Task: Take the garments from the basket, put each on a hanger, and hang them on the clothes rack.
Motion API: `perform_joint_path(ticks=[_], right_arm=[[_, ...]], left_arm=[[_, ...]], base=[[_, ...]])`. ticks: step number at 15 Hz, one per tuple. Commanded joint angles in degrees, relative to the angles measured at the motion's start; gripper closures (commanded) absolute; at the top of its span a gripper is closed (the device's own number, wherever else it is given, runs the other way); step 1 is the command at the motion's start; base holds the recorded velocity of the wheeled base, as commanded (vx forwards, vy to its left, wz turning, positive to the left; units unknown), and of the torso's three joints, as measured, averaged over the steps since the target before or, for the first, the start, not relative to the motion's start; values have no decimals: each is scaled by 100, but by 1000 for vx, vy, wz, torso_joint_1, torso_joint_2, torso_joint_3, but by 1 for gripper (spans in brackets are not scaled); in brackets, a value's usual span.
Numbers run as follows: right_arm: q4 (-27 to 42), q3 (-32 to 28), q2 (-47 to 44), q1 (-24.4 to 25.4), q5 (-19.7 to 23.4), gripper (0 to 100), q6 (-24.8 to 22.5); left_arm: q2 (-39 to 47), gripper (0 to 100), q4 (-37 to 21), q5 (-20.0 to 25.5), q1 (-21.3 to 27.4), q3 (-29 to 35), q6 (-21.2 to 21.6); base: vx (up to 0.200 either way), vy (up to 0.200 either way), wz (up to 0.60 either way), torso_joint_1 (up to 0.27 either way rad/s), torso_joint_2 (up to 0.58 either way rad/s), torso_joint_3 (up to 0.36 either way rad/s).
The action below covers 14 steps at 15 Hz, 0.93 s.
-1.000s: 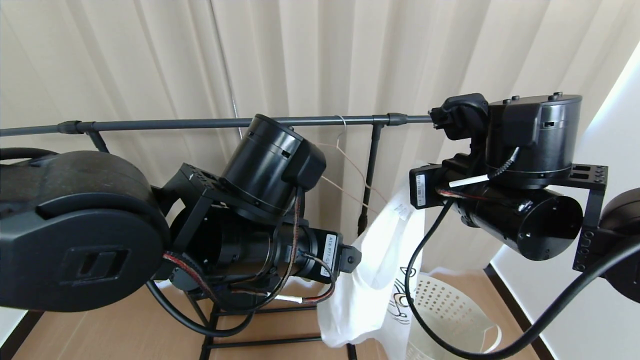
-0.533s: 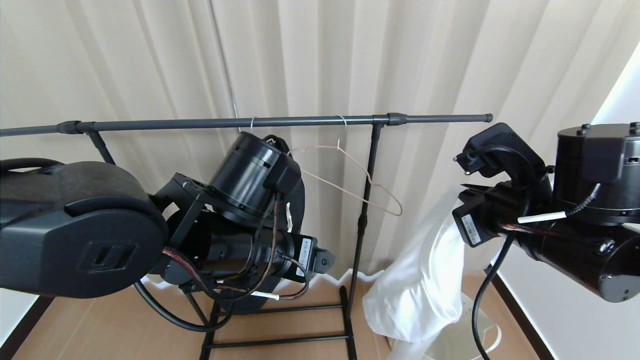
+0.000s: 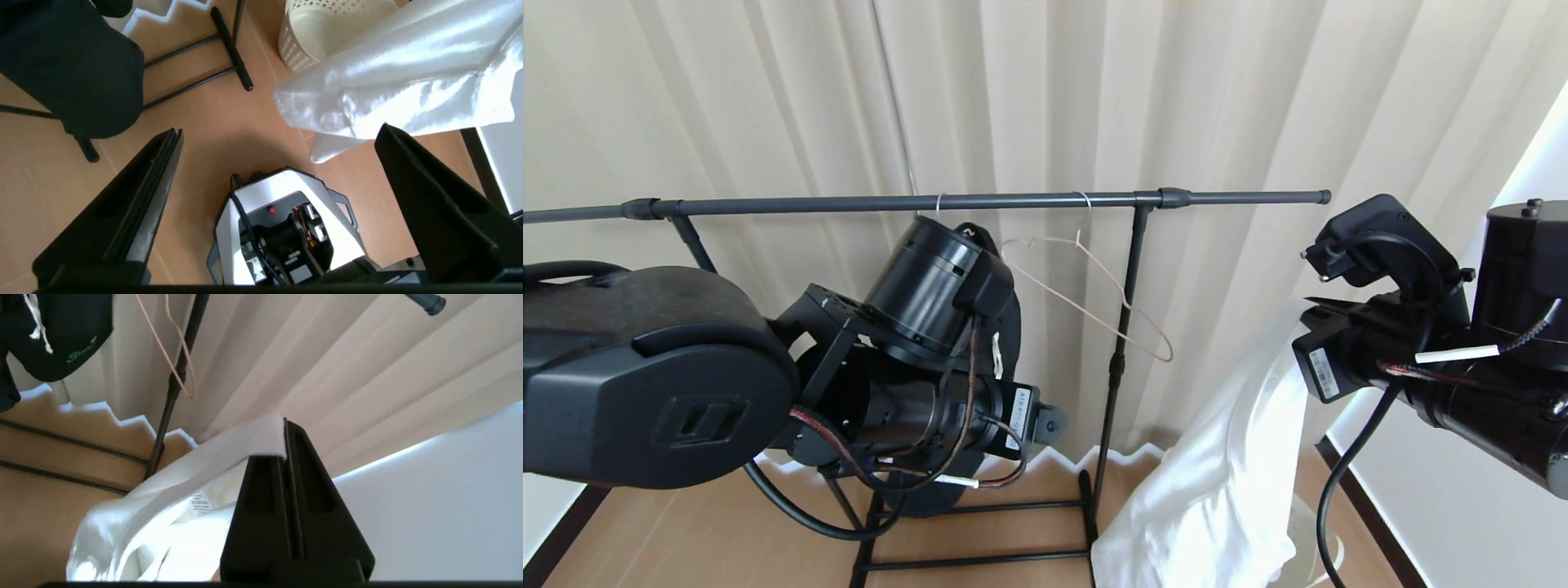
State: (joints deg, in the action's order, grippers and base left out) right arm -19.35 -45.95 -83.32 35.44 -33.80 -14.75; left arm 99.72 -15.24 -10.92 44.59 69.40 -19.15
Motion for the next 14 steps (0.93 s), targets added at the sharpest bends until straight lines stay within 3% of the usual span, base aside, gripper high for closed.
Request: perform_joint_path(ticks=[1,6,11,14], right_arm=[[-17,7,9,-2,-3,100,-2],[10,24,202,-2,-3,100,-37],[10,103,299,-2,-3,100,-168],[10,112,290,-2,-3,100,-168]], left_arm=[[48,0,74,-15,-3,-14,-10],[179,0,188,-24,-30,-6,-36],[452,0,443,-112,-144,74,-27],[777,0,627,-165,-144,434,-1]], base=[[0,-200,0,2,2,7],[200,0,0,-3,1,3],[0,0,0,0,0,0],[0,0,0,0,0,0]])
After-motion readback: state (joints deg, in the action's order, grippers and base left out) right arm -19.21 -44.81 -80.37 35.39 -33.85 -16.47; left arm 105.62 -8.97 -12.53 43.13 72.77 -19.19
